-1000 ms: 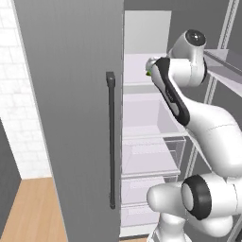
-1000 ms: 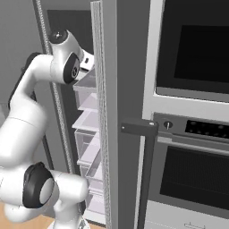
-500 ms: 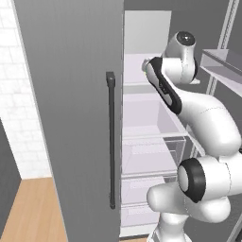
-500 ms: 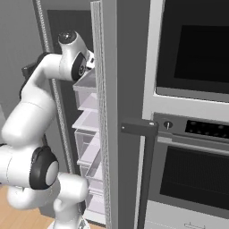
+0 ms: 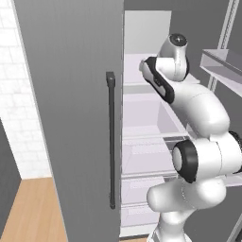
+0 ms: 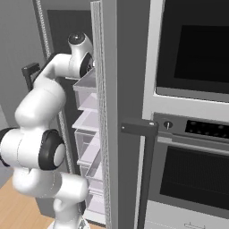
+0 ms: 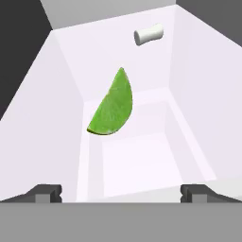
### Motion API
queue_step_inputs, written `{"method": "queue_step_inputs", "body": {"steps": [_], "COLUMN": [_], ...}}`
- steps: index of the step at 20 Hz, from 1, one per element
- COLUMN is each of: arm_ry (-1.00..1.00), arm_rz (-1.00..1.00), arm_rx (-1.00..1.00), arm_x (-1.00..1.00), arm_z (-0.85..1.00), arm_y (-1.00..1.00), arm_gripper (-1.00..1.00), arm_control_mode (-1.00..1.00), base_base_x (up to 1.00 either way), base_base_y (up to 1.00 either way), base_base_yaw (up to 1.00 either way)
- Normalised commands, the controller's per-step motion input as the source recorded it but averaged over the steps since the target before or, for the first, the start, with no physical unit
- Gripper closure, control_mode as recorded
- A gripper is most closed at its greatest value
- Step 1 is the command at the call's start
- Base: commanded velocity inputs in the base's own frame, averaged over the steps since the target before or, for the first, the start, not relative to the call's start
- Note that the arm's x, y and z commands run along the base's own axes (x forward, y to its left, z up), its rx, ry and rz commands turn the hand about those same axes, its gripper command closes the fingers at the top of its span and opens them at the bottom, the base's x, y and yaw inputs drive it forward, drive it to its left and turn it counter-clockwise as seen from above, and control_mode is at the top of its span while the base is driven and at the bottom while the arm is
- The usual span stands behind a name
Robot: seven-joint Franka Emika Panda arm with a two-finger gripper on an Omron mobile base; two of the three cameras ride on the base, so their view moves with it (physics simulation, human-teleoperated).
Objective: Grab a lemon wedge from the fridge and one ice cube from the ice bowl, and put them in the glass of lemonade.
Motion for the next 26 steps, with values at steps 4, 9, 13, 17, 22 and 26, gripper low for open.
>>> {"method": "queue_step_inputs", "body": {"steps": [4,9,13,17,22,26], "arm_ry": [0.03,0.04,0.04,0.05,0.1,0.01], "arm_rz": [0.0,0.0,0.0,0.0,-0.02,-0.03], "arm_rx": [0.0,0.0,0.0,0.0,-0.01,-0.04], "arm_x": [0.56,0.64,0.65,0.6,0.21,-0.1], "arm_z": [-0.18,-0.06,0.0,-0.01,-0.33,-0.55], "arm_y": [0.0,0.0,0.0,0.0,-0.08,-0.25], "arm_gripper": [-1.0,-1.0,-1.0,-1.0,1.0,1.0], "arm_control_mode": [-1.0,-1.0,-1.0,-1.0,-1.0,-1.0], "base_base_x": [0.0,0.0,0.0,0.0,0.0,0.0], "base_base_y": [0.0,0.0,0.0,0.0,0.0,0.0], "base_base_yaw": [0.0,0.0,0.0,0.0,0.0,0.0]}}
